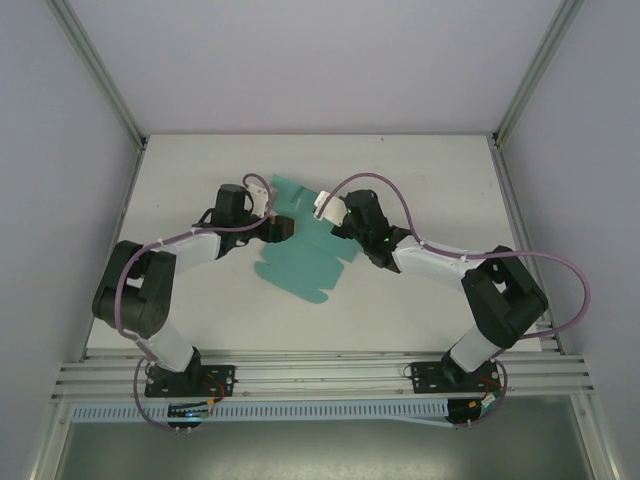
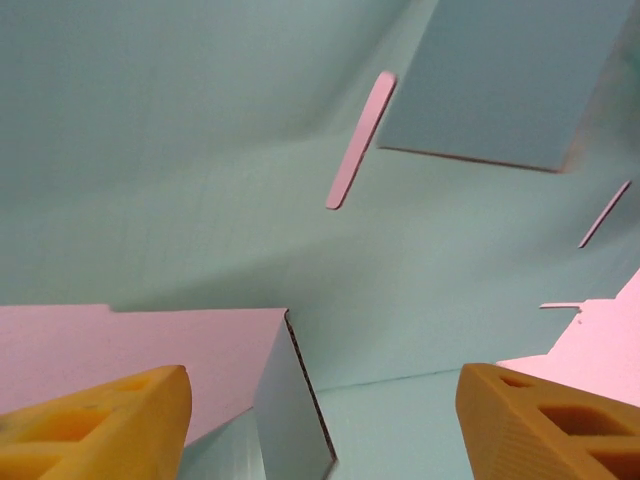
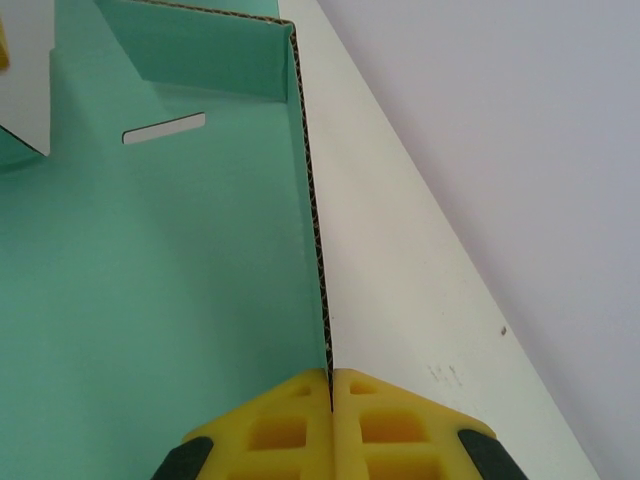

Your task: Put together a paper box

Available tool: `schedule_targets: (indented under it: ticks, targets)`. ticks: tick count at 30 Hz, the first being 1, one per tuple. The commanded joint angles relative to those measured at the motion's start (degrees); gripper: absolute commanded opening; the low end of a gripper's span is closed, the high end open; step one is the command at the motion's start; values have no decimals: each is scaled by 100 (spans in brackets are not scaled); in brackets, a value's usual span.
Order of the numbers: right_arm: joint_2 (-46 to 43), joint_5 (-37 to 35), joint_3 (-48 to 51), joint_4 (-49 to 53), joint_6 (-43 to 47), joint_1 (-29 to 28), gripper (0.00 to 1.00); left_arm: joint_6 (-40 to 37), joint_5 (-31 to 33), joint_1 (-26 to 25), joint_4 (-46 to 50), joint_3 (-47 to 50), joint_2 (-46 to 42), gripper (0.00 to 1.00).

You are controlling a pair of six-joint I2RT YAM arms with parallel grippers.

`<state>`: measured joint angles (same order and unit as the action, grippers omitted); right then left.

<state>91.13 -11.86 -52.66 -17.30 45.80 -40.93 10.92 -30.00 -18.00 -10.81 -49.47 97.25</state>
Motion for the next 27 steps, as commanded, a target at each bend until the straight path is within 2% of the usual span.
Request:
schedule_targets:
  ticks: [1, 5, 9, 14, 19, 24, 27]
  targets:
    - [-32, 274, -277, -222, 190, 66, 0, -37, -63, -11, 214, -345, 327, 66]
    - [18, 373, -337, -343, 235, 111, 0, -13, 260, -12, 271, -414, 494, 65]
    - [26, 678, -347, -292, 219, 133, 0, 107, 304, -11, 58, -367, 604, 64]
    - [27, 806, -256, -363, 95, 123, 0, 461, 498, -24, -311, -399, 808, 52]
    - [-70, 930, -99, -483, -95, 94, 0, 550, 1091, -189, -186, -531, 1059, 50]
    - [-149, 1132, 178, -476, -36, -152, 0, 827, 1098, -287, -274, -581, 1140, 48]
    - [-90, 1006, 279, -366, -80, -349, 0, 987, 997, -301, -326, -619, 1195, 48]
